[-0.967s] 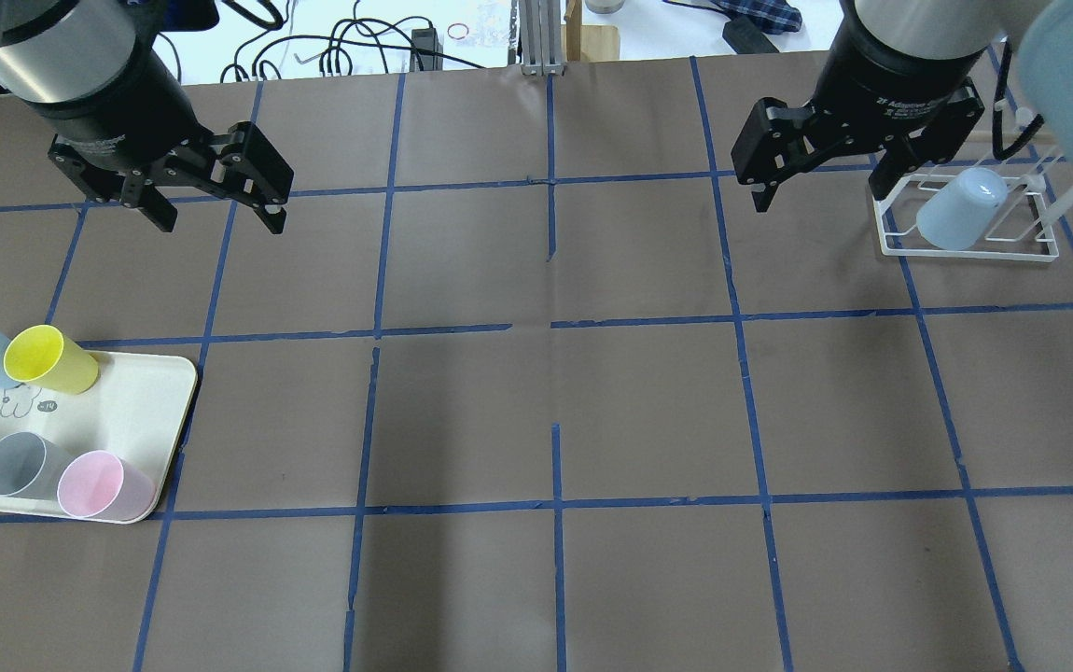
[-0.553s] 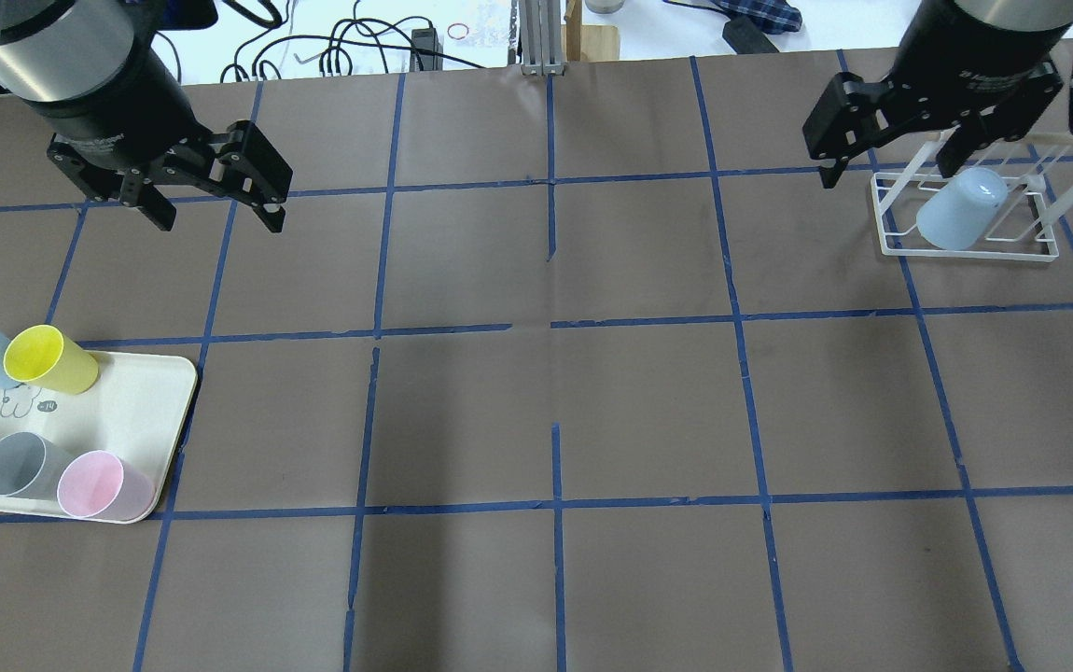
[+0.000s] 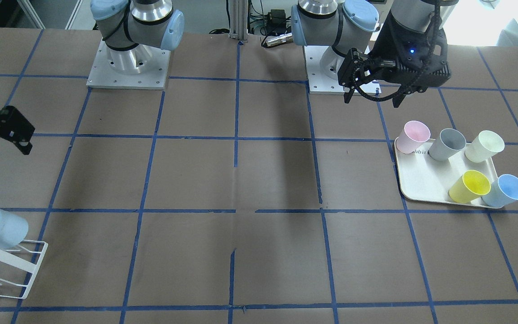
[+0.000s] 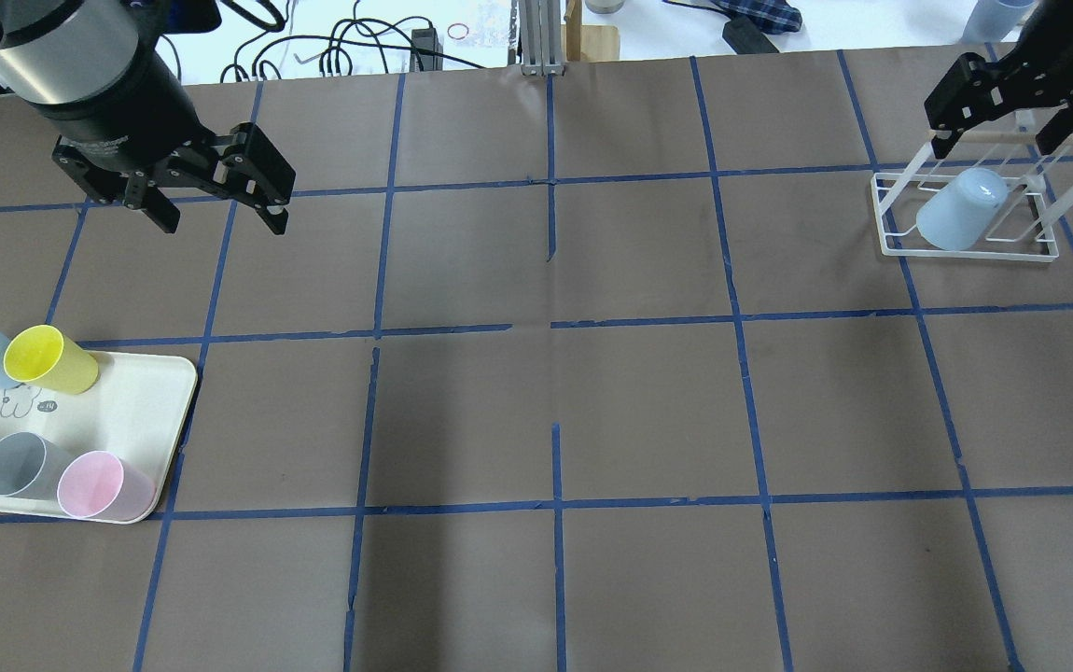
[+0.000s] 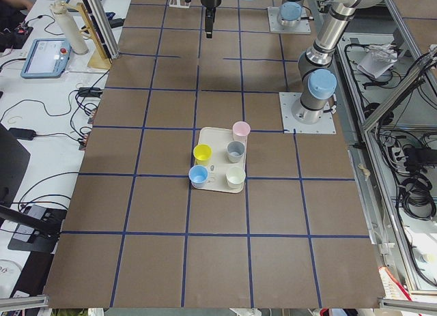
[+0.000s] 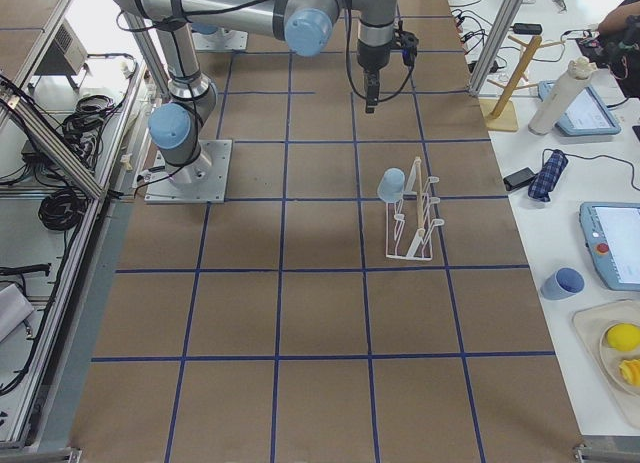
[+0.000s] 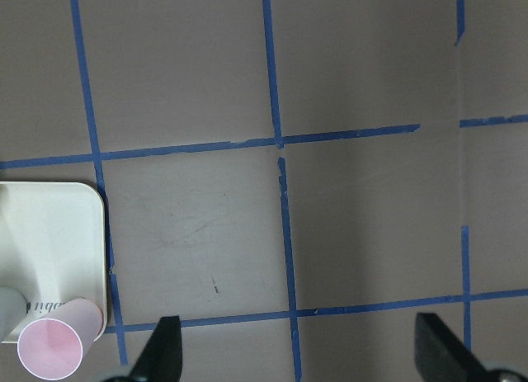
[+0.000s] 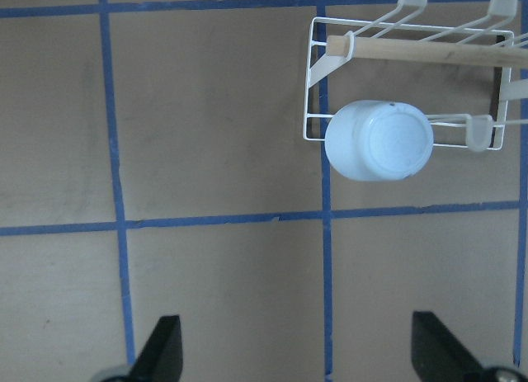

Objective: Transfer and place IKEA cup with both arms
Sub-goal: 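Move the right gripper down over the light blue cup in the wire rack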

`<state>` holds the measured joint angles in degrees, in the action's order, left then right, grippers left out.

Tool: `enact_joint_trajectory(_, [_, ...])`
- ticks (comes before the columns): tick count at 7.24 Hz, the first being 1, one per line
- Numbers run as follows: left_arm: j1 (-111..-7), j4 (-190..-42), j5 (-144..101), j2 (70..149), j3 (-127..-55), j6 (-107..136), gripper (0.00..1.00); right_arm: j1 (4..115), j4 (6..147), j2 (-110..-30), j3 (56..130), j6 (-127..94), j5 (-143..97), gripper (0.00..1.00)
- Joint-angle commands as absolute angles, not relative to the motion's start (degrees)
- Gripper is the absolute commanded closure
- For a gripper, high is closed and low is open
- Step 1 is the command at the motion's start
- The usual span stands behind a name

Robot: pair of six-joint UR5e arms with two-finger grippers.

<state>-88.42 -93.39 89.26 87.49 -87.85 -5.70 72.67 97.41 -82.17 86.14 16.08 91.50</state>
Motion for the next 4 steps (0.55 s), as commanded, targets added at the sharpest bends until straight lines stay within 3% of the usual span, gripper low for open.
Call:
enact_joint_trajectory(1, [-88.42,-92.99,89.21,87.72,-87.89,-5.45,0.0,68.92,103.43,-76.04,86.74,22.49,89.75,0.04])
enact_joint_trajectory(4, [-88.33,-92.99,89.12,87.54,-87.54,-5.89,0.0,68.29,110.65,-71.12,87.19,29.06,85.87,0.0])
